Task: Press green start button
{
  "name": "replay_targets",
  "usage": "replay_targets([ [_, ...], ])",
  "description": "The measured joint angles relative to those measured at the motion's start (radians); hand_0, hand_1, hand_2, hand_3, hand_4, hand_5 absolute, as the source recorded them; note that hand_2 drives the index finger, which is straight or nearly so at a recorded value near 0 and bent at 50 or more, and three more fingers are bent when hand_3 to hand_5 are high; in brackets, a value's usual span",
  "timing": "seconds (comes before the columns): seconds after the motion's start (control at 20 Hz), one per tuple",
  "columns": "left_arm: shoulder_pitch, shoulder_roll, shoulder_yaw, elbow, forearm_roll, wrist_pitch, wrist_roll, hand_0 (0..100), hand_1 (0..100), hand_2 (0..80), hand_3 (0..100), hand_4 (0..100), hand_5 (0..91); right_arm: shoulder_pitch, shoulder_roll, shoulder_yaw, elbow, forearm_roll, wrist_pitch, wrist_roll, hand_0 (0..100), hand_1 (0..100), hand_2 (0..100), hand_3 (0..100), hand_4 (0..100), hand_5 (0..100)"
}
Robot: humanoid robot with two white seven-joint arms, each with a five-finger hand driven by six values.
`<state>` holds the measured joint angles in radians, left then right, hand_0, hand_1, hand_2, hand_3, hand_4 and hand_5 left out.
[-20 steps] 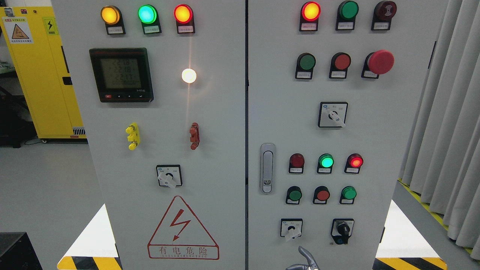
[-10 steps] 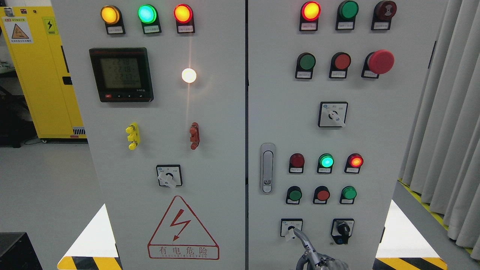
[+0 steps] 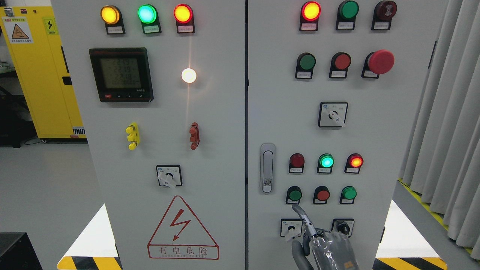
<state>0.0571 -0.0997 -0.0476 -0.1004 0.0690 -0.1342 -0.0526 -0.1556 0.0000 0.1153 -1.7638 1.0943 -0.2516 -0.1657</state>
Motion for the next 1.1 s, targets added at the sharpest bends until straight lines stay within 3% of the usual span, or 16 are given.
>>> replay_targets([
  [0.25,0.0,0.0,0.0,0.0,0.0,0.0,0.0,12,56,0.0,0,0,0.0,-0.031,0.0,-0.005,0.028,0.006,0.0,0.016,78,99,0,89,96,100],
  [1.1,0.0,0.0,0.0,0.0,0.0,0.0,0.0,12,56,0.0,0,0,0.0,-0.069,0.0,-0.014,0.094,-0.006,0.028,0.018,77,97,0,89,96,100],
])
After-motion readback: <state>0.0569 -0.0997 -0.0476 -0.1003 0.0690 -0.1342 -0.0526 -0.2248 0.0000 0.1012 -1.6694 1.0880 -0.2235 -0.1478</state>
